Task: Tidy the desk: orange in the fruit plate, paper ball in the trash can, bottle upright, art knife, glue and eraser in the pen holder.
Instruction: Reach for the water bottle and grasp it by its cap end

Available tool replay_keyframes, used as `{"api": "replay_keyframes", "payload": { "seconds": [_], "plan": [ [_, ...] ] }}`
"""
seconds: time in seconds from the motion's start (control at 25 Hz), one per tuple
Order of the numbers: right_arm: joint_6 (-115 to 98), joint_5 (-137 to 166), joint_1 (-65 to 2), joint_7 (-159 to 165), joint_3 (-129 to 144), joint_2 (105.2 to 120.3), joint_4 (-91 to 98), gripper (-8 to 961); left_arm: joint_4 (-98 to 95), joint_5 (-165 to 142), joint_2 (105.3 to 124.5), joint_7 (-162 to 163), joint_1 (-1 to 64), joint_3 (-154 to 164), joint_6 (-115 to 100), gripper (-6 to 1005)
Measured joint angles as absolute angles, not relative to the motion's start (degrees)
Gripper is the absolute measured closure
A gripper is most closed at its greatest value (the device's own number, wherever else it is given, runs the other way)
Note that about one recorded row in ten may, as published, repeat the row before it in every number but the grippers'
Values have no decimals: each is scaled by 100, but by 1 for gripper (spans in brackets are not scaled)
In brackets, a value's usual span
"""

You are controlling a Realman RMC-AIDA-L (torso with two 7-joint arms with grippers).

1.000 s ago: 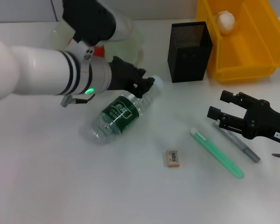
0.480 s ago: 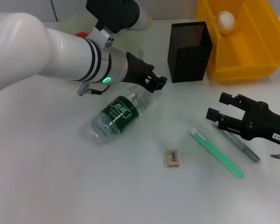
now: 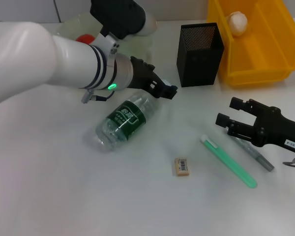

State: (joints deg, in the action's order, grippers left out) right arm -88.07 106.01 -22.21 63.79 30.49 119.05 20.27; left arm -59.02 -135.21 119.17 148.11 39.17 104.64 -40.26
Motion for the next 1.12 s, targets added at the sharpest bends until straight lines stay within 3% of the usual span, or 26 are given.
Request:
{"api": "replay_keyframes", "payload": {
  "seconds": [0.12,1.12],
  "plan": [
    [-8791,10603,-2298,6379,3050,11909,1943,165,-5885,-13501,11918,14812,3903,10582,-3920,197],
    [-8795,10583,-2496,6363,3038,11927,1676,165,-5448,-13491,11918,14825,3842,11111,-3229,218]
  ]
}}
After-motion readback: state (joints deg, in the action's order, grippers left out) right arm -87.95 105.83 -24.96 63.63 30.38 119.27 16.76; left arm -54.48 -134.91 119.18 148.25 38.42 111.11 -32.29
